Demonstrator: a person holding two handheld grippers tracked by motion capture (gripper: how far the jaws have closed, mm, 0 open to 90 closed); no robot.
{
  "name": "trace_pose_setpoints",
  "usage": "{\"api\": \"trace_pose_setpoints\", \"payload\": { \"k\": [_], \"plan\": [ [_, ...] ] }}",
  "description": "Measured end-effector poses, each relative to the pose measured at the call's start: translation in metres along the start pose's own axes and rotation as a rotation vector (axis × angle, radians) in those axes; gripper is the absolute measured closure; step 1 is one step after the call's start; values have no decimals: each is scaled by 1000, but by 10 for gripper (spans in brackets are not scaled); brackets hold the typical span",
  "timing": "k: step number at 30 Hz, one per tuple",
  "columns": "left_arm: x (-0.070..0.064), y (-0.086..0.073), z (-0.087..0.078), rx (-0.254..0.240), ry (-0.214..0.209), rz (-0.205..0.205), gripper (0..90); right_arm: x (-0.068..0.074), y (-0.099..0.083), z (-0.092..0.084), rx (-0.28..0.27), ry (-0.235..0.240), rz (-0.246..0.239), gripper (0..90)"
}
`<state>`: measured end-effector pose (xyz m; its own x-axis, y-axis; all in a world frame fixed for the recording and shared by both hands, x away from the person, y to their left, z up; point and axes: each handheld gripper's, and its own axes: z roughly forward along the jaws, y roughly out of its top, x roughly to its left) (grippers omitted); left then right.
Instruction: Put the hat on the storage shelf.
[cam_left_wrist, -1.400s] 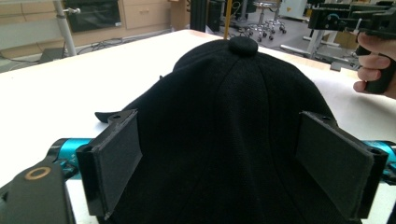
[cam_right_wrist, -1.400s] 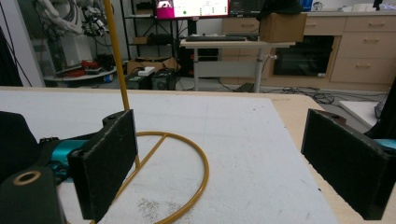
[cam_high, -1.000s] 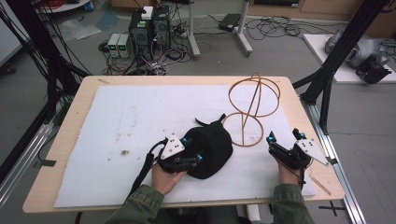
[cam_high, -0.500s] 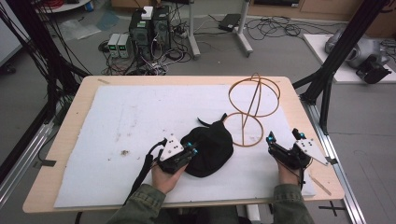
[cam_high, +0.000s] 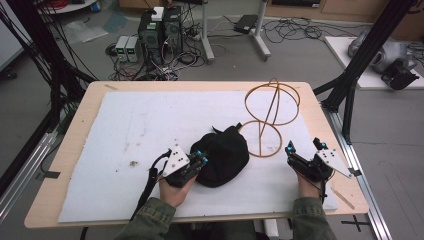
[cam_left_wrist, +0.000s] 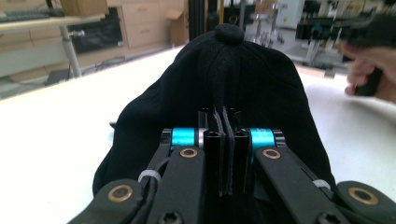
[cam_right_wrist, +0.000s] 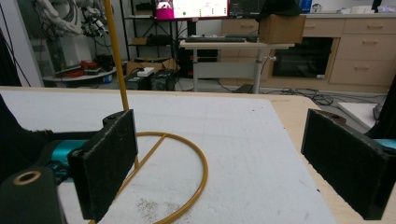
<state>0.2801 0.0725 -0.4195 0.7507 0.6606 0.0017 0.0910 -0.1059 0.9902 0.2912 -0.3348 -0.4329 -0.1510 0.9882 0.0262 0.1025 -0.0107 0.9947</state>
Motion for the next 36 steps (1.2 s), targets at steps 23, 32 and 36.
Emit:
{"api": "trace_pose_setpoints", "payload": {
  "k": [23, 32, 36],
  "plan": [
    [16, 42, -45, -341, 76, -51, 880, 2, 0, 1, -4, 6, -8, 100],
    [24, 62, -45, -423, 87, -68, 879, 1, 1, 1, -9, 6, 9, 100],
    [25, 69, -42, -434, 87, -60, 879, 1, 1, 1, -10, 6, 6, 100]
  ]
}}
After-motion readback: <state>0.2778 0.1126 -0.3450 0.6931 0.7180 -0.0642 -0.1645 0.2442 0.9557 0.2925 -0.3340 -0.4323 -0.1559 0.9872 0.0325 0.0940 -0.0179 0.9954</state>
